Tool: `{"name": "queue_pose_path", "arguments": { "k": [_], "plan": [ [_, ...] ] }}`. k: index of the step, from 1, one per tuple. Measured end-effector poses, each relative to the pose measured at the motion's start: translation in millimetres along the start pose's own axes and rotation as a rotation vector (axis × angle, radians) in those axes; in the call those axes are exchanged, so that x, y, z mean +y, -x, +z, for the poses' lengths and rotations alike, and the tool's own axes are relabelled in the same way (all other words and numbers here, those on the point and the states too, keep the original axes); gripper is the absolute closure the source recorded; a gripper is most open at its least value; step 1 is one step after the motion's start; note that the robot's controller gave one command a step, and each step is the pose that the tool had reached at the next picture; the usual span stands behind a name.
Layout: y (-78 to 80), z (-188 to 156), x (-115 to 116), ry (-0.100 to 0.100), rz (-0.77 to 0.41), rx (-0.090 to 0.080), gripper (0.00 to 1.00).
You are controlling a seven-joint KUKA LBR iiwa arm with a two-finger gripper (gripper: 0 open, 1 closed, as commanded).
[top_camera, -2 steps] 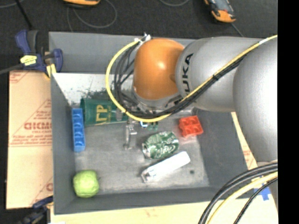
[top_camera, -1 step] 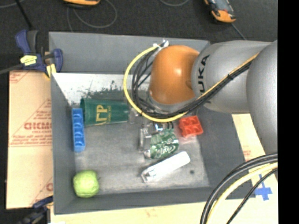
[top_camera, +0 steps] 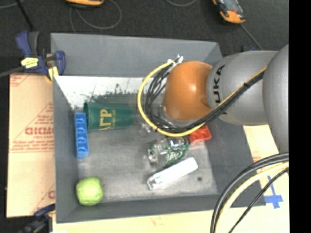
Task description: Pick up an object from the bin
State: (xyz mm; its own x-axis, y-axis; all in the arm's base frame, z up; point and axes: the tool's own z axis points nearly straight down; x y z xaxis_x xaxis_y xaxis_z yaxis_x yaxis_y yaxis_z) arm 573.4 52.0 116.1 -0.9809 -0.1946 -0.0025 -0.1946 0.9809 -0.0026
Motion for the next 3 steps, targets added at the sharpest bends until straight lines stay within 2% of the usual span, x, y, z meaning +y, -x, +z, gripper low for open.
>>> {"name": "queue_pose_path", "arguments": {
  "k": [1, 2, 3],
  "plan": [
    [-25.6, 4, -22, 0.003, 0.037, 0.000, 0.00],
    [-18.1, 32, -39, 0.005, 0.135, -0.006, 0.00],
    [-18.3, 45, -46, 0.003, 0.152, -0.001, 1.00]
  ]
}}
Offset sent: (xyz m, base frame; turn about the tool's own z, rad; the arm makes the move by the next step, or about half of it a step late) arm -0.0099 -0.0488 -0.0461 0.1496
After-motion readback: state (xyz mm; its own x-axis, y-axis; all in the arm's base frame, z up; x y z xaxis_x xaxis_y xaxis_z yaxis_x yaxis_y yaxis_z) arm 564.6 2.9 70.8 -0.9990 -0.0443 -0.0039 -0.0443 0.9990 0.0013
